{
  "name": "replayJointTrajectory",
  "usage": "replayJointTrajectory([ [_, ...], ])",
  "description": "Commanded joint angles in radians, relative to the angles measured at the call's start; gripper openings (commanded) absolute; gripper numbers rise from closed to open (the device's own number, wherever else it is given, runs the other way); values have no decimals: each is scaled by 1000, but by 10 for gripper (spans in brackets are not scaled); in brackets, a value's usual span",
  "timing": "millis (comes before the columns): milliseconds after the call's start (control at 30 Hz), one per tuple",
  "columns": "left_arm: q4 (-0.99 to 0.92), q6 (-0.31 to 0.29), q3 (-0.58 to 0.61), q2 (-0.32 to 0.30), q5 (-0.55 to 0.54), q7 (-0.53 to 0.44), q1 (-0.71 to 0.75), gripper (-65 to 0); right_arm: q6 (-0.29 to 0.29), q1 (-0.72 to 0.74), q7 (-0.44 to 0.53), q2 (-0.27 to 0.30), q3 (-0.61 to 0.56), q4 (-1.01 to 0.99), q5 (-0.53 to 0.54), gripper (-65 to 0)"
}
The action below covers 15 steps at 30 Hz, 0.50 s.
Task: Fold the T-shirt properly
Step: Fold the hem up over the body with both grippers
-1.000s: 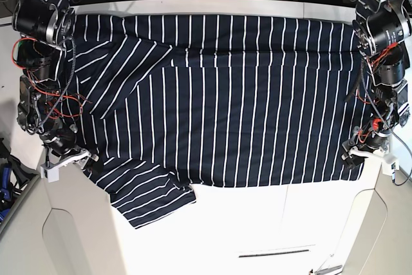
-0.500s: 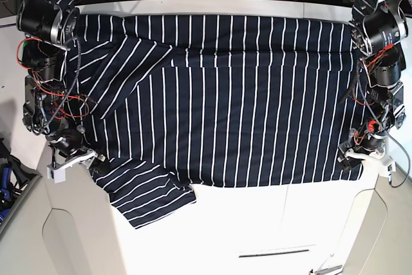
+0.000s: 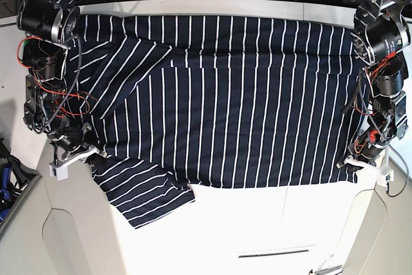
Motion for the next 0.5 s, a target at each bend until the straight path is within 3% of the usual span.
replayJointTrajectory([
  [0, 13, -11, -2, -19, -13, -7, -31, -650, 8, 27, 0, 9, 0, 26, 8, -650],
  [200, 51, -121, -2, -48, -23, 76, -29, -650, 15, 27, -98, 11, 0, 110, 9, -650],
  [267, 76, -129, -2, -68, -45, 121, -27, -650, 15, 27, -150, 15, 0, 146, 18, -650],
  [333, 104, -133, -2, -88, -74, 174, -24, -650, 15, 24, -208, 27, 0, 183, 51, -650],
  [467, 164, -230, -2, -119, -135, 291, -18, -650, 17, 5, -282, 65, 0, 250, 153, -650],
])
